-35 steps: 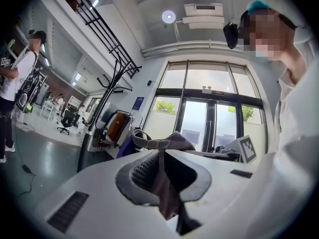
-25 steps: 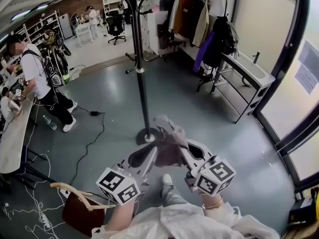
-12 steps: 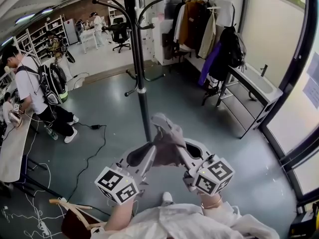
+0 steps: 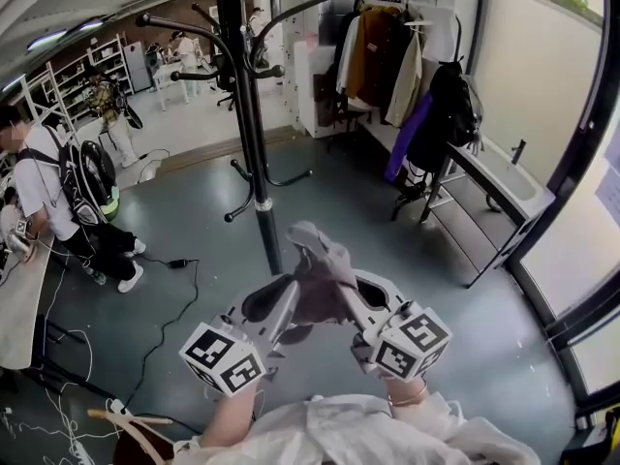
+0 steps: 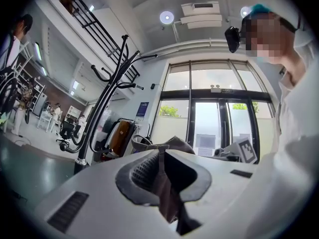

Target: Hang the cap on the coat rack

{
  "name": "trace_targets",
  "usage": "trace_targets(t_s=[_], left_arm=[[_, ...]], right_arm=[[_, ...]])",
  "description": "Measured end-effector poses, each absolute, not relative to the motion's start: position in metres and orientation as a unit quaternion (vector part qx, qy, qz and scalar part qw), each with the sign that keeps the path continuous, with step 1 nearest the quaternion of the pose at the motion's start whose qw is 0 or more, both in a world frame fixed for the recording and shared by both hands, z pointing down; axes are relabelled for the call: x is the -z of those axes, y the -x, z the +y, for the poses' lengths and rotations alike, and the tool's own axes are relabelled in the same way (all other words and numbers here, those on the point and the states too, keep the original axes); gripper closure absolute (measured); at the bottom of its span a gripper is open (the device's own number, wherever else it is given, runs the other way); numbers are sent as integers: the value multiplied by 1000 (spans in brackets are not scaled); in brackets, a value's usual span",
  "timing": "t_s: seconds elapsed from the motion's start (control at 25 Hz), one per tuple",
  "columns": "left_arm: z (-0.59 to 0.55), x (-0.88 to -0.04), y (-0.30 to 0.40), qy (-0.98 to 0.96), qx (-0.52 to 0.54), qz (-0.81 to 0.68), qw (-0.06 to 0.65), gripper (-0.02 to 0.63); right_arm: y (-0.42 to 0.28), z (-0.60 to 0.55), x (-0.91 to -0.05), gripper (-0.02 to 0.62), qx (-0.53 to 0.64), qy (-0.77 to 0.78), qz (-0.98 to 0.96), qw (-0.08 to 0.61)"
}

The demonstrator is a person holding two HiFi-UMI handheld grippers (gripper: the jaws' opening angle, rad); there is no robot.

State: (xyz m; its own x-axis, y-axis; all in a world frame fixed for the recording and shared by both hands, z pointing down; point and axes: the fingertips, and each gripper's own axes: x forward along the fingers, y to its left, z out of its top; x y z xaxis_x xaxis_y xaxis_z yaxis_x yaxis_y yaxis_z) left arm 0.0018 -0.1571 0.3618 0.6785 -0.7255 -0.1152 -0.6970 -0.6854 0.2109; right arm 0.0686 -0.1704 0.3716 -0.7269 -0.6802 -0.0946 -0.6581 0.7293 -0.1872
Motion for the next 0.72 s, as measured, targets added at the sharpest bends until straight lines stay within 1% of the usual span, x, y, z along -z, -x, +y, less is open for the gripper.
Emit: trace_targets(t_s=[0.24, 0.4, 0.6, 0.72], left_arm=[[-195, -358, -11, -911, 107, -392, 74, 565], [-207, -360, -7, -907, 111, -397, 79, 565], [-219, -360, -3, -907, 106, -400, 83, 565], [-227, -361, 2, -906, 100, -404, 79, 565]], right_arm=[[-79, -211, -373, 584, 68, 363, 926, 78], [-75, -225, -386, 584, 82, 362, 926, 65], [-72, -237, -389, 583, 97, 358, 926, 71], [-64, -242, -393, 583, 91, 357, 927, 61]])
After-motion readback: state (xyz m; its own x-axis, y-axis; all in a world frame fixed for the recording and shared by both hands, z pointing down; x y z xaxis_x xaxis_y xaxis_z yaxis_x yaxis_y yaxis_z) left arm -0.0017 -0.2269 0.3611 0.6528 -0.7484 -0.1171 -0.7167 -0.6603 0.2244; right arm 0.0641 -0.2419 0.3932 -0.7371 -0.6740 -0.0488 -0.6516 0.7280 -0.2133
